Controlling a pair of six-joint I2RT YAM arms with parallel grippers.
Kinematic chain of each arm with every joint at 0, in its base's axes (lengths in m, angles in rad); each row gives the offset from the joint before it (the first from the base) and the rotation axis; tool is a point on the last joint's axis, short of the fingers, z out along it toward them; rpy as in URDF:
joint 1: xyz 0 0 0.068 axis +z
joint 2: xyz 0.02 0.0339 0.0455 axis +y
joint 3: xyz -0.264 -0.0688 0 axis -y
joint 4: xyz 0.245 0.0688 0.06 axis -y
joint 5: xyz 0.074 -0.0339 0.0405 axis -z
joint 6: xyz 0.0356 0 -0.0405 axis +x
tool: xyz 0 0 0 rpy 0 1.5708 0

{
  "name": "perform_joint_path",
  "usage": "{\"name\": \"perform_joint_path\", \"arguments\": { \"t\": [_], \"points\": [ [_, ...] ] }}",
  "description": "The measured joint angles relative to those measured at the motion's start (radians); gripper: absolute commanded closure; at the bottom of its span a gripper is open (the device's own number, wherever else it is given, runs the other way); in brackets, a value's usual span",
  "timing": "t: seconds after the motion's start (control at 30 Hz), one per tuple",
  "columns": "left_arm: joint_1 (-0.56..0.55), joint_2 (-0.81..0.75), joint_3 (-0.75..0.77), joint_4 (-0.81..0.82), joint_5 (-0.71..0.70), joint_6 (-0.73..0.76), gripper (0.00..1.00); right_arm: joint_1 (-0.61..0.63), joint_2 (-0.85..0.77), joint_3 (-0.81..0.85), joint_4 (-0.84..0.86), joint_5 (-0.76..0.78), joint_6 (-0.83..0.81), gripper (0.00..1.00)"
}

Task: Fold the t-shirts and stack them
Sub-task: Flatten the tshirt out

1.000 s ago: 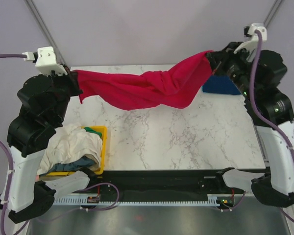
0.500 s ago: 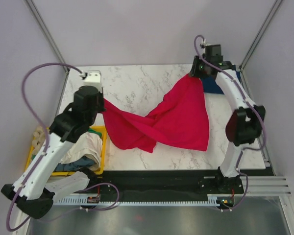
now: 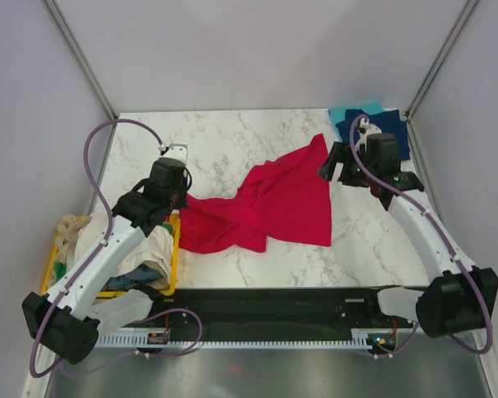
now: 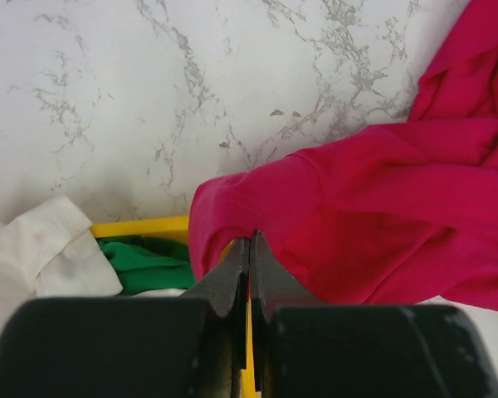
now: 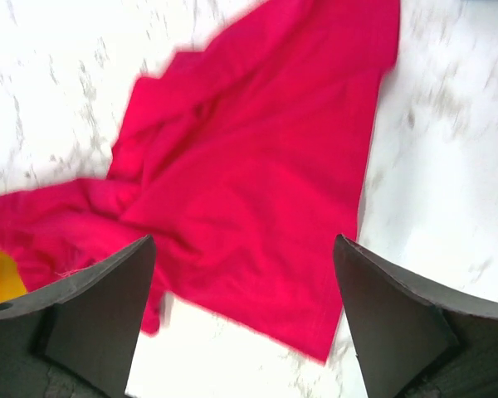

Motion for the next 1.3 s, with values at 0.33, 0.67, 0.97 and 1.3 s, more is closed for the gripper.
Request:
{"name": "perform_joint_path", "arguments": {
  "t": [0.33, 0.67, 0.97, 1.3],
  "points": [
    [0.008, 0.009, -0.031, 0.031, 0.064, -0.012, 0.98, 0.002, -0.200, -0.577, 0.059, -0.021, 0.164, 0.15],
    [0.008, 0.003, -0.041, 0.037, 0.064, -0.016, 0.98, 0.082, -0.307, -0.707, 0.129, -0.041, 0.271, 0.27],
    [0.010, -0.010, -0.047, 0.045, 0.064, -0.016, 0.98, 0.105, -0.253, -0.731, 0.179, -0.009, 0.291, 0.30],
    [0.010, -0.028, -0.053, 0.048, 0.063, -0.016, 0.98, 0.105, -0.170, -0.726, 0.268, -0.016, 0.281, 0.86]
  ]
}}
